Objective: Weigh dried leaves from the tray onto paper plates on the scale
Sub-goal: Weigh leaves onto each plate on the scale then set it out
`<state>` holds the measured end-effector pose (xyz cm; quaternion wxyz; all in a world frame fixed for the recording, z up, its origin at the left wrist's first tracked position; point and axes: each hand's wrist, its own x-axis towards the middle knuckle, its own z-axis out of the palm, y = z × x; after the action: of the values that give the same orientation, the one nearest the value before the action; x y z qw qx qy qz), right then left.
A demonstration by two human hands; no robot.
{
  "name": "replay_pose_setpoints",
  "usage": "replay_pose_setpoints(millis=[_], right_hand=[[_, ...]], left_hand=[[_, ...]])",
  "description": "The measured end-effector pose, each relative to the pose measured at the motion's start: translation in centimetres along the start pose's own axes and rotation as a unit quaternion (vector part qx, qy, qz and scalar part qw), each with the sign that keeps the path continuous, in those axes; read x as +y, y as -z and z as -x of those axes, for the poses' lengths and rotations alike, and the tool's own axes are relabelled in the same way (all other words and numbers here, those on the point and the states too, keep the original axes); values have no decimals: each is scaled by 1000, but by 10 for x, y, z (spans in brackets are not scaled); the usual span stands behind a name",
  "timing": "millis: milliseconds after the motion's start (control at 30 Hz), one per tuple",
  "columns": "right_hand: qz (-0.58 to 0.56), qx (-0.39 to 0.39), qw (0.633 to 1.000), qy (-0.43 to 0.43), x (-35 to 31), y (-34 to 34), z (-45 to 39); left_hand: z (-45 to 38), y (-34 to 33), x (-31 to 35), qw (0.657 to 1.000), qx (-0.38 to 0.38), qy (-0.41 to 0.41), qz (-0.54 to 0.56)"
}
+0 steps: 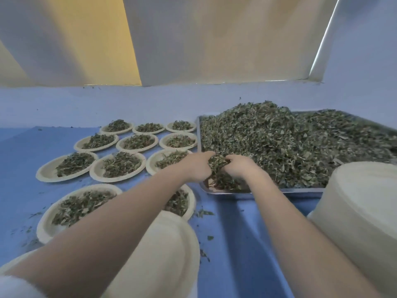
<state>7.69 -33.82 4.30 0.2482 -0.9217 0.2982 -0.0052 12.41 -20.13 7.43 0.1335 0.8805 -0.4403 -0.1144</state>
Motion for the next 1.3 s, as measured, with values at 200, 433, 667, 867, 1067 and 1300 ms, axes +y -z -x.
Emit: replay_pose_setpoints(millis=[200,433,667,867,1067,1300], right_hand=[[25,-27,996,81,1,-15,-63],[115,-106,984,88,6,2,-57],[171,-55,983,-19,26,1,-47],[180,-47,981,-61,40,8,-32],[86,-55,995,-2,44,11,-14],[132,-105,984,-58,39,-11,-22]], left_hand=[[-52,-10,-8,999,-8,32,-27],[-74,-10,-14,998,-45,12,-36],[-79,-23,6,993,-104,4,-52],[-75,-18,14,990,-137,35,17],[-64,-15,17,983,-151,62,86],[-59,-17,26,965,-234,83,80]])
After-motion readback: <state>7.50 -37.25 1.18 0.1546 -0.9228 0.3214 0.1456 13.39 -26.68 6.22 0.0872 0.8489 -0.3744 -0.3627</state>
